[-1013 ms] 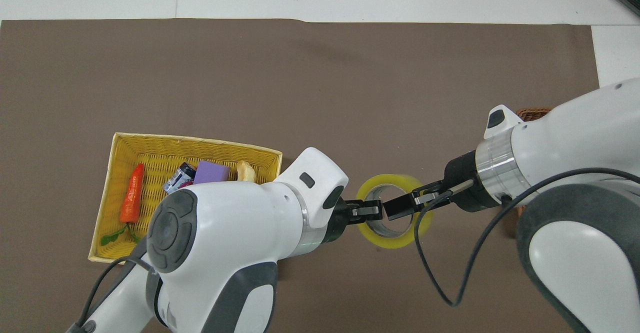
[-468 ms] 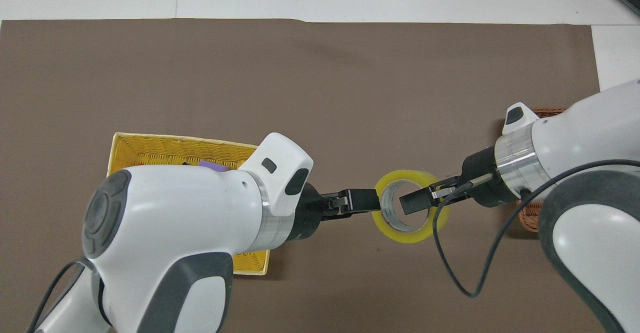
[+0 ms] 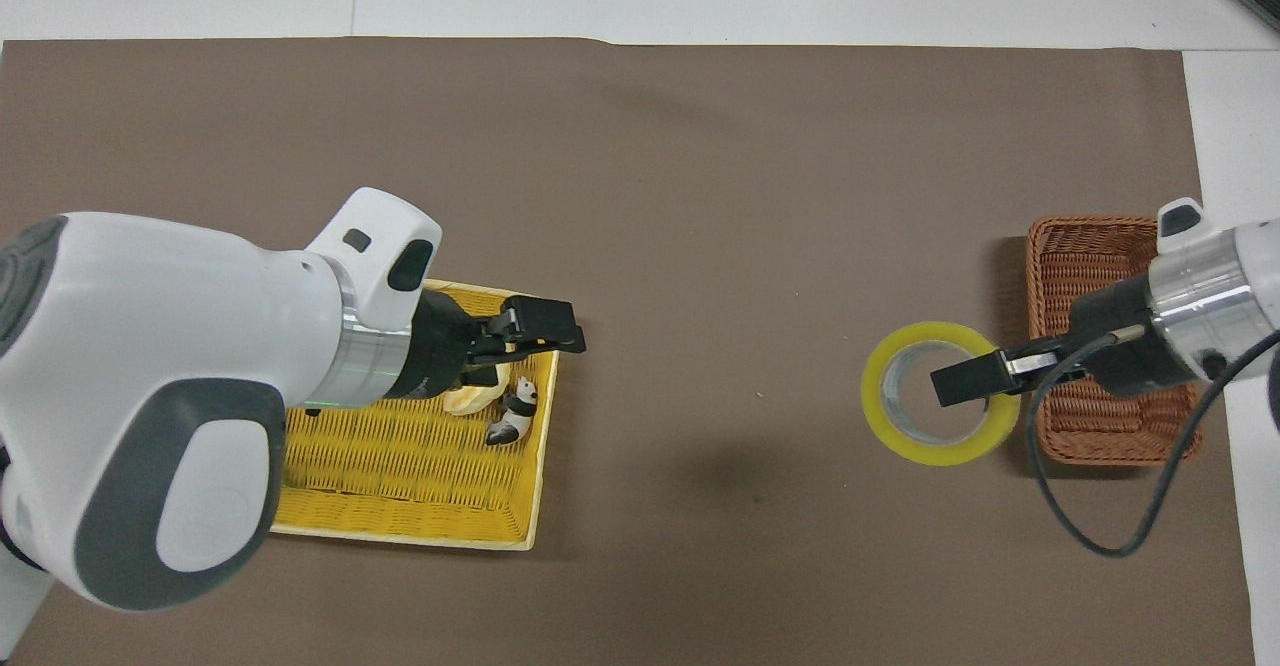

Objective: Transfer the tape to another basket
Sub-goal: 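Carry the tape with the right gripper while the left gripper withdraws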

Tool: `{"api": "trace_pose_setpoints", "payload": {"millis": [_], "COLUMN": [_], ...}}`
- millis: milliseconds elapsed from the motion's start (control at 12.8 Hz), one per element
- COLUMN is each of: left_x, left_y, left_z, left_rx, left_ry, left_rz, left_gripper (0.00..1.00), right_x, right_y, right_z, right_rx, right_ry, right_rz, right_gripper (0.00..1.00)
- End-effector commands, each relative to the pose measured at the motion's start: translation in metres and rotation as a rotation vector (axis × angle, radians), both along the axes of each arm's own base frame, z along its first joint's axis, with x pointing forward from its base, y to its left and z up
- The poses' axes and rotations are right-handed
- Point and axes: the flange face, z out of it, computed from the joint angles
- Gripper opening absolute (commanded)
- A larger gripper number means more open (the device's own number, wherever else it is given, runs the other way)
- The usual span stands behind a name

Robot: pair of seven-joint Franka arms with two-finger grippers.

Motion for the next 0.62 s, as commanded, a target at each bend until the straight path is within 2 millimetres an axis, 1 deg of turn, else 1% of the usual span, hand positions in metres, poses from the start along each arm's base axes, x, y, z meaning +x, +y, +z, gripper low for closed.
{"api": "trace_pose_setpoints", "payload": {"millis": [0, 78, 156, 312, 390, 468, 545], "left_x": [0.023, 0.030, 0.037, 0.044, 0.048, 0.052, 0.055], "left_y": [0.046, 0.065, 0.085, 0.116, 0.138, 0.158, 0.177], "left_z": [0.007, 0.006, 0.007, 0.010, 0.011, 0.010, 0.009], "left_rx": [0.025, 0.041, 0.072, 0.126, 0.162, 0.196, 0.233], "left_ry": [-0.013, -0.029, -0.058, -0.113, -0.126, -0.152, -0.192], "left_rz": [0.063, 0.074, 0.070, -0.009, -0.038, -0.078, -0.140], "left_gripper": [1.00, 1.00, 1.00, 1.00, 1.00, 1.00, 1.00], "right_x": [-0.004, -0.004, -0.004, 0.002, 0.007, 0.011, 0.017], "right_y": [-0.037, -0.057, -0.072, -0.106, -0.125, -0.152, -0.182], "right_z": [0.002, 0.001, -0.002, -0.006, -0.019, -0.041, -0.069], "right_rx": [0.010, -0.026, -0.081, -0.189, -0.195, -0.188, -0.182], "right_ry": [-0.008, -0.017, -0.022, -0.095, -0.089, -0.072, -0.086], "right_rz": [-0.055, -0.080, -0.083, -0.118, -0.141, -0.142, -0.116], "right_gripper": [0.00, 0.00, 0.00, 0.00, 0.00, 0.00, 0.00]}}
